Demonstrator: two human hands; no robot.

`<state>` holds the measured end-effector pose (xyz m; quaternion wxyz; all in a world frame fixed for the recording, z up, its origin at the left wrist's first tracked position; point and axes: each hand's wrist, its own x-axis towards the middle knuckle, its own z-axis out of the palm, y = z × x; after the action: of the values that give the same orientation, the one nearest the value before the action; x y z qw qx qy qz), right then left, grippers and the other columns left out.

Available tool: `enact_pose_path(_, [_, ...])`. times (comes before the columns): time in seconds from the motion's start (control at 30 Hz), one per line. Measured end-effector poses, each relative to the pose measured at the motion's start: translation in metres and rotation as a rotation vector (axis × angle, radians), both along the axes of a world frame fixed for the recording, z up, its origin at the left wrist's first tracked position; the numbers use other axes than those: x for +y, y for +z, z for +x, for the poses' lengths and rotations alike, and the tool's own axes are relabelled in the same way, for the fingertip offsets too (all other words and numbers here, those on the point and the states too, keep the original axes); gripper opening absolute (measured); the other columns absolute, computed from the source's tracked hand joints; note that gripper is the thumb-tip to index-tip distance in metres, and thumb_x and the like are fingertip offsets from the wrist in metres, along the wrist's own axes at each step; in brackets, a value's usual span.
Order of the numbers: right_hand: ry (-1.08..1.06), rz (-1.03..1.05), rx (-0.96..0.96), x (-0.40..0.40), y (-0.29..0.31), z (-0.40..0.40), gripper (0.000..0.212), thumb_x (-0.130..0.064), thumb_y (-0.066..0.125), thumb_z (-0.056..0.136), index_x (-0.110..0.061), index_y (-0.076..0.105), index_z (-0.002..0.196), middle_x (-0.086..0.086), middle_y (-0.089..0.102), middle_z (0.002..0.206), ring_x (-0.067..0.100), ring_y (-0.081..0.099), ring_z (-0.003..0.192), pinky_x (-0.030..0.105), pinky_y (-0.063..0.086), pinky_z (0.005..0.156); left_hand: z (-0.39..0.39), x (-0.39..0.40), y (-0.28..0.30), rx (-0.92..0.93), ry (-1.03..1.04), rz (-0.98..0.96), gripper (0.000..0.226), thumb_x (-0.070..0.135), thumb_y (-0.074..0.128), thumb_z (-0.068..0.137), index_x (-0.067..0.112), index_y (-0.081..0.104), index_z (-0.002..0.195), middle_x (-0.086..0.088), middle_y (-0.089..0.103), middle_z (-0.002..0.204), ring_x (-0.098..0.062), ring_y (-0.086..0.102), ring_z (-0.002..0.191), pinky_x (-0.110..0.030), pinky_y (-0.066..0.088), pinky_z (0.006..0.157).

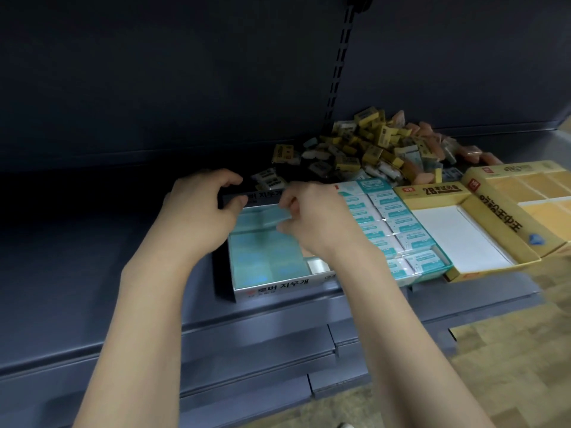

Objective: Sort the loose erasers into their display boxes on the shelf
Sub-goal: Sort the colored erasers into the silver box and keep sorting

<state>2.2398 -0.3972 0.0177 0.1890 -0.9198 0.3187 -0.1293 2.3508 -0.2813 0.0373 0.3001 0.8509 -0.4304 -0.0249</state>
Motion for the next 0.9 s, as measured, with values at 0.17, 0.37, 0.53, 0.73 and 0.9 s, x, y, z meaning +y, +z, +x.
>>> enact_pose_path(0.17, [-0.024,0.06,-0.093,-0.002,-0.006,-0.003,0.028,0.003,0.06,0.075,-0.01,0.063,0.1,0.009,0.065,0.092,0.026,0.06,0.086,0.036,0.051,0.076,-0.001,0.0,-0.002,-0.01,-0.009,0.009,0.033,0.024,0.058,0.089,0.02,0.059,0.122,-0.002,0.059,0.124,-0.021,0.051,0.117,-0.028,0.039,0.093])
enact_pose_path(0.37, [-0.037,0.018,-0.063,-0.001,-0.004,-0.003,0.022,0.002,0.06,0.077,-0.012,0.07,0.092,0.008,0.068,0.092,0.025,0.062,0.088,0.031,0.051,0.077,0.001,0.005,-0.004,-0.004,0.005,0.01,0.032,0.025,0.058,0.089,0.02,0.059,0.121,-0.001,0.06,0.124,-0.021,0.052,0.115,-0.03,0.04,0.092])
enact_pose_path(0.53, [-0.01,-0.076,0.003,0.002,-0.003,-0.004,0.015,-0.002,0.061,0.082,-0.005,0.073,0.09,0.012,0.055,0.111,0.028,0.059,0.094,0.031,0.046,0.083,-0.001,0.007,-0.003,0.011,0.015,0.002,0.033,0.025,0.058,0.089,0.02,0.059,0.121,-0.001,0.059,0.124,-0.021,0.051,0.116,-0.034,0.042,0.095])
enact_pose_path(0.73, [-0.008,-0.006,-0.017,0.002,-0.003,-0.008,0.021,-0.03,0.062,0.088,-0.012,0.072,0.095,0.006,0.052,0.103,0.021,0.055,0.094,0.02,0.032,0.068,-0.003,0.011,-0.005,0.039,0.023,-0.011,0.032,0.024,0.059,0.089,0.019,0.06,0.121,-0.002,0.059,0.123,-0.022,0.051,0.116,-0.037,0.042,0.097])
enact_pose_path(0.9, [-0.038,0.036,-0.091,-0.001,-0.009,0.0,0.018,-0.024,0.069,0.083,-0.013,0.067,0.098,0.01,0.061,0.103,0.024,0.057,0.095,0.024,0.042,0.075,-0.003,0.012,-0.012,0.04,0.056,0.021,0.03,0.025,0.062,0.087,0.02,0.062,0.116,-0.002,0.058,0.121,-0.023,0.051,0.114,-0.038,0.042,0.095])
